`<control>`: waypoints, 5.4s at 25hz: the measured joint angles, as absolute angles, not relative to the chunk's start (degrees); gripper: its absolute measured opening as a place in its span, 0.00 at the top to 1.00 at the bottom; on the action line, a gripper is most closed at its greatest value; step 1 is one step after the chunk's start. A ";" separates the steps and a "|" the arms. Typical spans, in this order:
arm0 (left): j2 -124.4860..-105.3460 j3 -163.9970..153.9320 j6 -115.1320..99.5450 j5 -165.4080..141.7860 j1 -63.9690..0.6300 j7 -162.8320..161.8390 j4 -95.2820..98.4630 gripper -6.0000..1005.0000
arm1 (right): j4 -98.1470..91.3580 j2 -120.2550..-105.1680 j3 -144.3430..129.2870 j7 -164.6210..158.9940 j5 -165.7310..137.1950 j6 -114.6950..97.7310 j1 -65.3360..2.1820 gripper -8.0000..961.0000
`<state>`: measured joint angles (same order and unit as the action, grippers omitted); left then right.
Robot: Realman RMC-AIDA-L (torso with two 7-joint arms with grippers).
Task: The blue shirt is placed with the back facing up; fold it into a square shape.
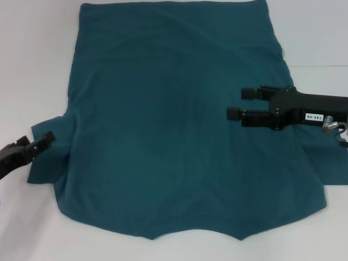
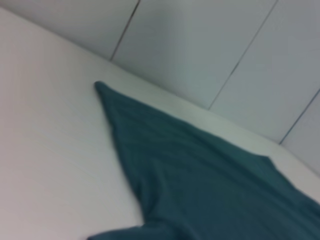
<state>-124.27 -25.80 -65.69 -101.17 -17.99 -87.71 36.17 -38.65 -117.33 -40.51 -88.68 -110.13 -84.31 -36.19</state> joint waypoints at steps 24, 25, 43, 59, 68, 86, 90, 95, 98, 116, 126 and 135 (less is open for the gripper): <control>-124.10 -27.71 -58.89 -104.25 -19.86 -87.73 33.52 0.19 | -38.58 -117.59 -40.07 -88.68 -110.12 -84.28 -36.22 0.09; -124.10 -27.84 -58.41 -104.36 -20.01 -87.83 33.31 0.19 | -38.59 -117.59 -40.07 -88.68 -110.12 -84.28 -36.21 0.09; -123.93 -27.53 -57.30 -104.40 -20.80 -88.11 32.79 0.89 | -38.62 -117.59 -39.99 -88.62 -109.56 -84.28 -36.21 0.09; -123.57 -25.33 -54.11 -104.32 -20.79 -88.24 35.06 0.99 | -38.58 -117.94 -39.99 -88.55 -108.11 -84.28 -35.77 0.09; -122.67 -24.31 -52.49 -104.43 -22.10 -88.21 36.48 0.99 | -38.58 -118.41 -39.99 -88.62 -108.00 -84.31 -35.68 0.09; -121.73 -24.77 -51.06 -104.50 -24.98 -87.51 36.83 0.99 | -38.58 -118.56 -39.99 -88.58 -108.01 -84.28 -35.63 0.10; -121.72 -24.92 -53.46 -104.48 -25.17 -88.22 36.89 0.99 | -38.58 -118.55 -39.99 -88.54 -108.02 -84.28 -35.60 0.10; -121.99 -24.96 -60.60 -104.23 -24.82 -89.15 37.54 0.99 | -38.58 -118.54 -39.99 -88.50 -108.02 -84.28 -35.58 0.10; -121.93 -24.96 -65.02 -104.46 -24.76 -90.19 37.58 0.99 | -38.58 -118.48 -39.99 -88.58 -108.02 -84.28 -35.52 0.10; -123.98 -25.54 -72.28 -101.74 -29.47 -89.31 28.00 0.99 | -38.58 -118.29 -39.99 -88.14 -108.02 -84.61 -35.29 0.11; -124.10 -26.37 -75.76 -100.40 -29.11 -82.33 26.71 0.63 | -38.58 -118.21 -39.99 -88.16 -107.35 -84.52 -34.71 0.12; -124.06 -25.96 -76.48 -99.69 -28.55 -80.38 27.00 0.27 | -38.58 -117.87 -38.84 -89.31 -106.46 -84.39 -34.60 0.12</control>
<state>-124.06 -25.96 -76.48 -99.69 -28.55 -80.38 27.00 -38.58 -117.87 -38.84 -89.31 -106.46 -84.39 -34.60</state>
